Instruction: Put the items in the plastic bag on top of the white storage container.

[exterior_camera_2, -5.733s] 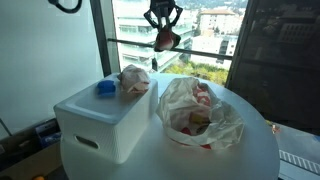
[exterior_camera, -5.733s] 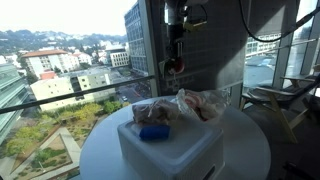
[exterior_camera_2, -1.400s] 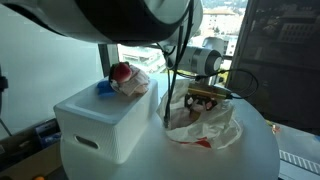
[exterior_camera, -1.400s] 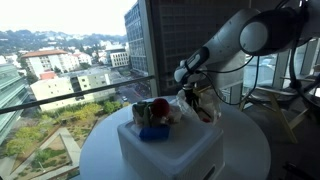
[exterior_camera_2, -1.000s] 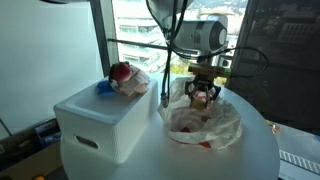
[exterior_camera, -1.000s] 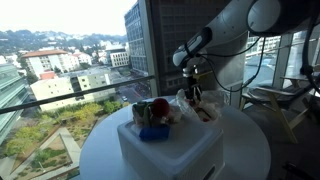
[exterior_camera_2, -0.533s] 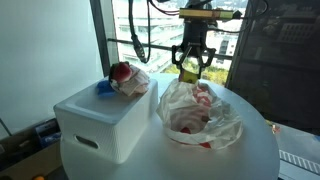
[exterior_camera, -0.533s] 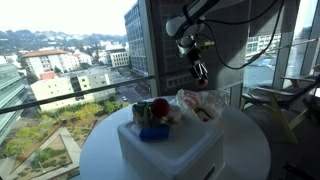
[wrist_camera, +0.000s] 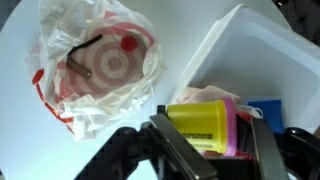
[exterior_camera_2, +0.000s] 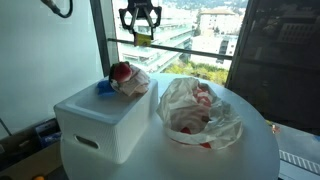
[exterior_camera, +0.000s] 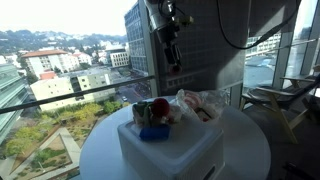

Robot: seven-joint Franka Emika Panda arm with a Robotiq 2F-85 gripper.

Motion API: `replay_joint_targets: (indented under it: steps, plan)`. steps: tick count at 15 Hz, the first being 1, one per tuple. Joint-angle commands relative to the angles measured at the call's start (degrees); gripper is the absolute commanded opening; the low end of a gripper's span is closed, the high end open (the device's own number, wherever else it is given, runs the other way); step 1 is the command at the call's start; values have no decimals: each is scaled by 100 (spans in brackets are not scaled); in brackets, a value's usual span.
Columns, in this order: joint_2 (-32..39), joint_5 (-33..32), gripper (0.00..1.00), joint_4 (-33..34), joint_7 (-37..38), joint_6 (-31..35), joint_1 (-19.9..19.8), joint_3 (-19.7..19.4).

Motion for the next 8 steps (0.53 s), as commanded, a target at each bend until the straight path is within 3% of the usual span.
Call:
replay_joint_targets:
  steps: [1,5,8]
  plan:
    - [-269,68,32,-553,-132,1104,291,256]
    - [189,347,32,-959,-960,2551,321,424]
    - [650,444,32,-1205,-1583,2969,282,463]
